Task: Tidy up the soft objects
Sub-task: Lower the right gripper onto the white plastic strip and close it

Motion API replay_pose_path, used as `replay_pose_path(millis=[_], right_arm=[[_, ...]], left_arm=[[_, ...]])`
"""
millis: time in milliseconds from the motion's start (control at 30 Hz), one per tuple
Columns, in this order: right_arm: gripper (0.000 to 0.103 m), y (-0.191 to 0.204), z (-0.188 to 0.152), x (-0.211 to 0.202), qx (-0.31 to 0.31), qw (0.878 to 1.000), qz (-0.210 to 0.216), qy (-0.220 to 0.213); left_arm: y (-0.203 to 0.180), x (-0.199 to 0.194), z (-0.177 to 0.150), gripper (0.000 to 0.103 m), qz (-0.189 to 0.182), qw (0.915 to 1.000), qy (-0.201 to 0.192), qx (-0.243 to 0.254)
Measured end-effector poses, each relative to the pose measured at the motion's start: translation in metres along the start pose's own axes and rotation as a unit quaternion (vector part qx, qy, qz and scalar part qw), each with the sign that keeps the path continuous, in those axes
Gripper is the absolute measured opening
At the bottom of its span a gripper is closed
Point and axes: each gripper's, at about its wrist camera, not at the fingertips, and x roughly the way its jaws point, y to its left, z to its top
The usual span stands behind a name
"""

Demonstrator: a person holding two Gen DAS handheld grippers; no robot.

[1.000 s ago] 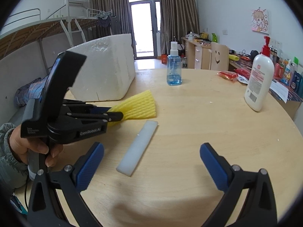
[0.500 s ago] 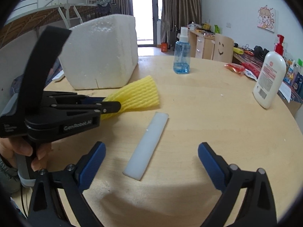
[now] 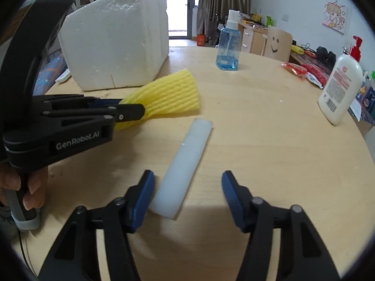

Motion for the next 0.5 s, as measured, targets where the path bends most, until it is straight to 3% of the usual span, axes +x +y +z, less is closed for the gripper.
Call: replay_pose_path(millis=[200, 500], right_arm=[[0.037, 0.005, -0.002, -0.005, -0.002, 1.0, 0.004, 0.004], [0.034, 0.013, 0.002, -0.003, 0.005, 1.0, 0.003, 0.019]], left_arm=[[0.0, 0.0, 0.0, 0.019, 0.0, 1.0, 0.0, 0.0], [0.0, 0.0, 0.0, 0.019, 0.0, 1.0, 0.0, 0.0]])
